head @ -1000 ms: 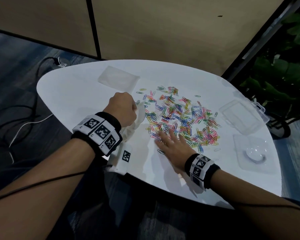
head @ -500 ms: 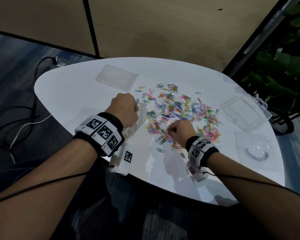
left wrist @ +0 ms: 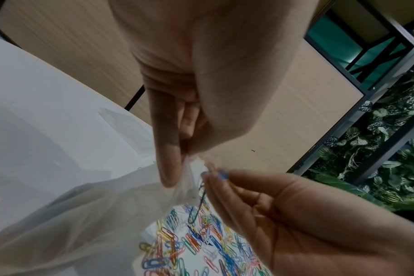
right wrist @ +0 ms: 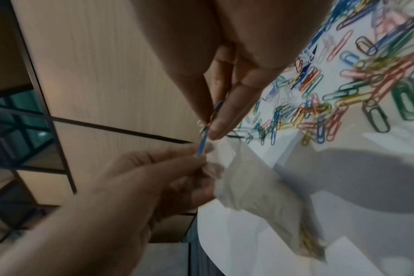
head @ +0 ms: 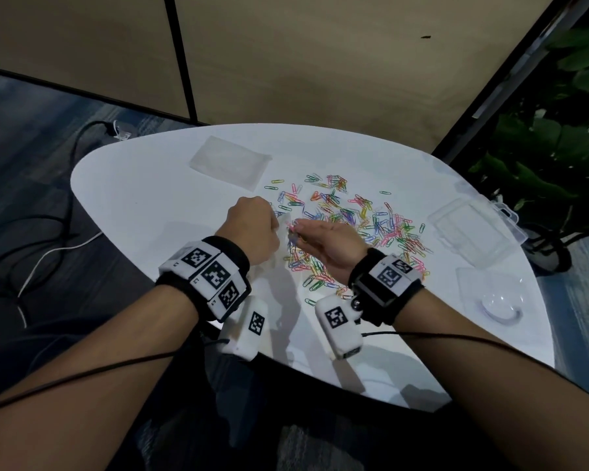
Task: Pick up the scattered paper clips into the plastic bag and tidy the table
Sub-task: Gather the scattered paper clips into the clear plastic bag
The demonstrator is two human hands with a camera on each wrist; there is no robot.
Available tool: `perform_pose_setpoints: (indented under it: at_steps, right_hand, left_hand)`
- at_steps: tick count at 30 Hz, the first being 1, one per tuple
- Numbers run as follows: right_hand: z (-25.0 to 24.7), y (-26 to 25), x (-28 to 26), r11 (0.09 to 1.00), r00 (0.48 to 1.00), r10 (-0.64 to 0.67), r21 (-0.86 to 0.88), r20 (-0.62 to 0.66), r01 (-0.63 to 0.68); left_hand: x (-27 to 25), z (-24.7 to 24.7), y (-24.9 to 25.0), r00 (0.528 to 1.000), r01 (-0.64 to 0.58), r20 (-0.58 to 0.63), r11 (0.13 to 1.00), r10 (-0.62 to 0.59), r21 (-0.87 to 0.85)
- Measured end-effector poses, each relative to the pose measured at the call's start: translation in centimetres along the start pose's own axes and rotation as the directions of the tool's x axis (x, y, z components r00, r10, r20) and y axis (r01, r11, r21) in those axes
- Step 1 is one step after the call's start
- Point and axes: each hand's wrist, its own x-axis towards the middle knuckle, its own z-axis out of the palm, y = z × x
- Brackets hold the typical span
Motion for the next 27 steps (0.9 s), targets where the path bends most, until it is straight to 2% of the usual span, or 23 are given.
perform_pose_setpoints:
  at_steps: [4,8,13,15,18,19,20,23,24,25,26,27]
  right_hand:
    - [1.4,1.0,0.4,1.0,1.0,-0.008,-0.018,-0.007,0.008]
    - [2.1,1.3,0.9,0.971,0.998,-0.059,-0.231,-0.01,0.055]
    - [2.5,2.0,1.0,0.918,1.0,0.02,-0.397,0.005,-0.016]
    - [2.7,1.9,1.1,0.805,0.997,-0.078,-0.589,0.024,0.077]
    - [2.7,1.5,0.8,0.477,0.977,-0.153,-0.855,0.148,0.204]
    - [2.9,1.1,0.4,0.45,0.974,-0.148,-0.866,0.17,0.22]
    - [2.9,0.6,0.2,0.47,0.972,-0.153,-0.852,0.181,0.232]
    - [2.6,-0.9,0.1,0.7,0.975,-0.183,-0.681,0.122,0.217]
    - [2.4,-1.4,0.1,0.737,0.972,-0.214,-0.636,0.098,0.227]
    - [1.9,-1.5,0.4,0.707,0.96,-0.265,-0.66,0.089,0.256]
    - [1.3,-1.5,1.0,0.59,0.94,-0.324,-0.753,0.111,0.292]
    - [0.3,-1.0,1.8,0.393,0.917,-0.362,-0.864,0.17,0.316]
  left_hand:
    - [0.0,-0.1,-0.3,1.0,-0.008,-0.013,1.0,0.008,-0.023]
    - [0.1,-0.2,-0.4,1.0,-0.026,-0.008,0.998,0.026,-0.054]
    - [-0.2,0.2,-0.4,0.997,-0.063,0.042,0.997,0.064,-0.039]
    - [-0.2,0.2,-0.5,0.998,-0.055,0.036,0.998,0.056,-0.042]
    - [-0.2,0.1,-0.6,0.998,-0.049,0.022,0.998,0.051,-0.047]
    - [-0.2,0.0,-0.6,0.999,-0.045,0.021,0.998,0.046,-0.048]
    - [-0.1,-0.1,-0.6,0.999,-0.041,0.014,0.998,0.042,-0.045]
    - [0.0,-0.6,-0.8,0.999,-0.032,-0.035,0.999,0.032,-0.016]
    - [0.1,-0.9,-1.0,0.999,-0.025,-0.047,1.0,0.025,-0.007]
    - [0.2,-1.2,-1.2,0.999,-0.016,-0.05,1.0,0.016,-0.001]
    - [0.3,-1.5,-1.4,0.999,-0.006,-0.048,1.0,0.006,0.002]
    - [0.4,-1.8,-1.6,0.999,0.002,-0.045,1.0,-0.002,0.008]
